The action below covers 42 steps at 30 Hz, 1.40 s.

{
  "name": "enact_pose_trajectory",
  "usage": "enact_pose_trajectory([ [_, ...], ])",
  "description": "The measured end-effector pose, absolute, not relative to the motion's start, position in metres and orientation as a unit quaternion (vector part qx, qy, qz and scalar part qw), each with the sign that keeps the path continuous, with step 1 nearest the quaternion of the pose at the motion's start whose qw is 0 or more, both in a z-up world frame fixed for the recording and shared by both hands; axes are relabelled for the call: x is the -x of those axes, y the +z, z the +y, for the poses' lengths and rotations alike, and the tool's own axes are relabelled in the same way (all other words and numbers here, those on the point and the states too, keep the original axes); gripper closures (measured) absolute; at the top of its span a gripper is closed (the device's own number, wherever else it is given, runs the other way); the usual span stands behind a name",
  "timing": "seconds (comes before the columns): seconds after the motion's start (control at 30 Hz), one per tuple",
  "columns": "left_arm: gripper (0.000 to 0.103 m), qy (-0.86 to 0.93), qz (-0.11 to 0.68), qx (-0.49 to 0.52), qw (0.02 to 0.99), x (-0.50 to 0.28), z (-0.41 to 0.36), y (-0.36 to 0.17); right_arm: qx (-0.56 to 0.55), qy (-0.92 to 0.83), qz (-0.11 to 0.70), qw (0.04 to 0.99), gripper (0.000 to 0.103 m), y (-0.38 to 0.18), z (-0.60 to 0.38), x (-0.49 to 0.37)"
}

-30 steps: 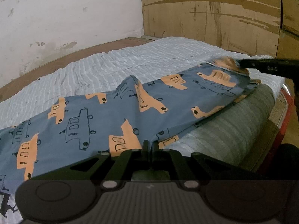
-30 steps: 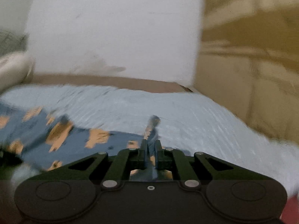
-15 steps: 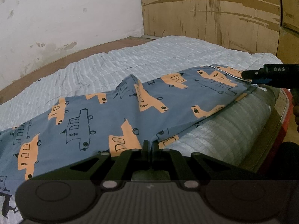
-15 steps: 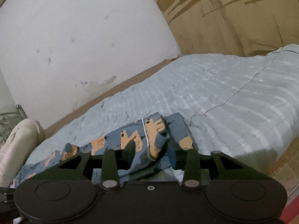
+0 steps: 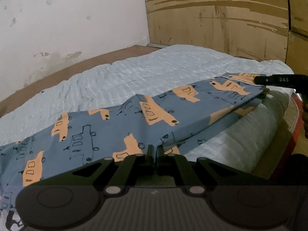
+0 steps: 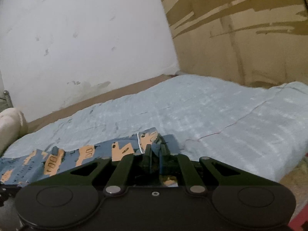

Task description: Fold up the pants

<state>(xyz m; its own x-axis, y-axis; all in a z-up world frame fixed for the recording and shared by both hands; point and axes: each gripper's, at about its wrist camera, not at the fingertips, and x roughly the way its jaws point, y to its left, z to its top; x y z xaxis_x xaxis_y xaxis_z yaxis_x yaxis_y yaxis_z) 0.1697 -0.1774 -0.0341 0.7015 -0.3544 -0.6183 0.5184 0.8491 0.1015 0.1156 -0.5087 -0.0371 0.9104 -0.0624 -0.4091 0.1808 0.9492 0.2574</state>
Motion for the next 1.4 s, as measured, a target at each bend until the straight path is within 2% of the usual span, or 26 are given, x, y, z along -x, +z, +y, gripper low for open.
enact_pose_trajectory([
  [0.27, 0.101, -0.239, 0.304, -0.148, 0.910, -0.169, -0.183, -0.043, -0.150, -0.093, 0.209, 0.962, 0.098, -0.051, -0.523, -0.105],
  [0.4, 0.098, -0.243, 0.306, -0.142, 0.910, -0.169, -0.181, -0.043, -0.138, -0.098, 0.207, 0.963, 0.098, -0.052, -0.518, -0.105],
  [0.47, 0.091, -0.244, 0.307, -0.137, 0.910, -0.168, -0.180, -0.043, -0.133, -0.100, 0.208, 0.964, 0.098, -0.052, -0.516, -0.105],
  [0.5, 0.079, -0.246, 0.308, -0.134, 0.909, -0.168, -0.180, -0.042, -0.134, -0.100, 0.207, 0.964, 0.098, -0.052, -0.516, -0.105],
  [0.53, 0.060, -0.247, 0.307, -0.130, 0.910, -0.167, -0.179, -0.041, -0.135, -0.101, 0.207, 0.964, 0.098, -0.052, -0.516, -0.104],
  [0.57, 0.051, -0.249, 0.306, -0.126, 0.910, -0.167, -0.178, -0.040, -0.134, -0.102, 0.207, 0.964, 0.098, -0.052, -0.516, -0.104],
  [0.6, 0.037, -0.250, 0.305, -0.123, 0.911, -0.166, -0.177, -0.039, -0.132, -0.101, 0.209, 0.964, 0.098, -0.052, -0.516, -0.104],
  [0.63, 0.030, -0.251, 0.302, -0.119, 0.912, -0.165, -0.176, -0.037, -0.124, -0.101, 0.210, 0.964, 0.095, -0.051, -0.515, -0.105],
  [0.67, 0.027, -0.251, 0.299, -0.115, 0.913, -0.164, -0.176, -0.036, -0.117, -0.102, 0.213, 0.965, 0.087, -0.050, -0.515, -0.106],
  [0.7, 0.020, -0.248, 0.297, -0.112, 0.915, -0.164, -0.176, -0.035, -0.106, -0.106, 0.216, 0.965, 0.081, -0.048, -0.514, -0.109],
  [0.73, 0.012, -0.245, 0.295, -0.109, 0.917, -0.165, -0.177, -0.034, -0.092, -0.107, 0.221, 0.965, 0.069, -0.045, -0.513, -0.113],
  [0.77, 0.010, -0.240, 0.290, -0.107, 0.920, -0.165, -0.177, -0.033, -0.081, -0.104, 0.227, 0.965, 0.055, -0.042, -0.512, -0.119],
  [0.83, 0.008, -0.230, 0.288, -0.104, 0.924, -0.166, -0.177, -0.033, -0.073, -0.082, 0.231, 0.967, 0.042, -0.036, -0.513, -0.134],
  [0.87, 0.007, -0.226, 0.291, -0.103, 0.924, -0.168, -0.177, -0.033, -0.071, -0.066, 0.238, 0.966, 0.041, -0.034, -0.513, -0.144],
  [0.93, 0.007, -0.215, 0.298, -0.100, 0.925, -0.171, -0.175, -0.034, -0.066, -0.041, 0.260, 0.962, 0.041, -0.034, -0.511, -0.166],
  [1.0, 0.006, -0.207, 0.305, -0.095, 0.925, -0.174, -0.171, -0.035, -0.051, -0.022, 0.285, 0.957, 0.046, -0.038, -0.508, -0.185],
  [1.03, 0.006, -0.205, 0.307, -0.092, 0.925, -0.176, -0.168, -0.035, -0.040, -0.020, 0.298, 0.954, 0.055, -0.041, -0.506, -0.193],
  [1.07, 0.006, -0.201, 0.308, -0.089, 0.926, -0.177, -0.165, -0.035, -0.031, -0.025, 0.306, 0.951, 0.072, -0.043, -0.504, -0.199],
  [1.1, 0.006, -0.195, 0.309, -0.085, 0.927, -0.178, -0.162, -0.034, -0.025, -0.029, 0.305, 0.951, 0.077, -0.044, -0.503, -0.201],
  [1.17, 0.006, -0.183, 0.309, -0.078, 0.930, -0.180, -0.156, -0.033, -0.013, -0.034, 0.293, 0.955, 0.093, -0.044, -0.501, -0.198],
  [1.3, 0.005, -0.157, 0.302, -0.051, 0.939, -0.185, -0.142, -0.025, 0.007, -0.061, 0.272, 0.960, 0.095, -0.042, -0.496, -0.192],
  [1.4, 0.004, -0.139, 0.294, -0.035, 0.945, -0.188, -0.127, -0.016, -0.001, -0.069, 0.285, 0.956, 0.092, -0.049, -0.501, -0.196],
])
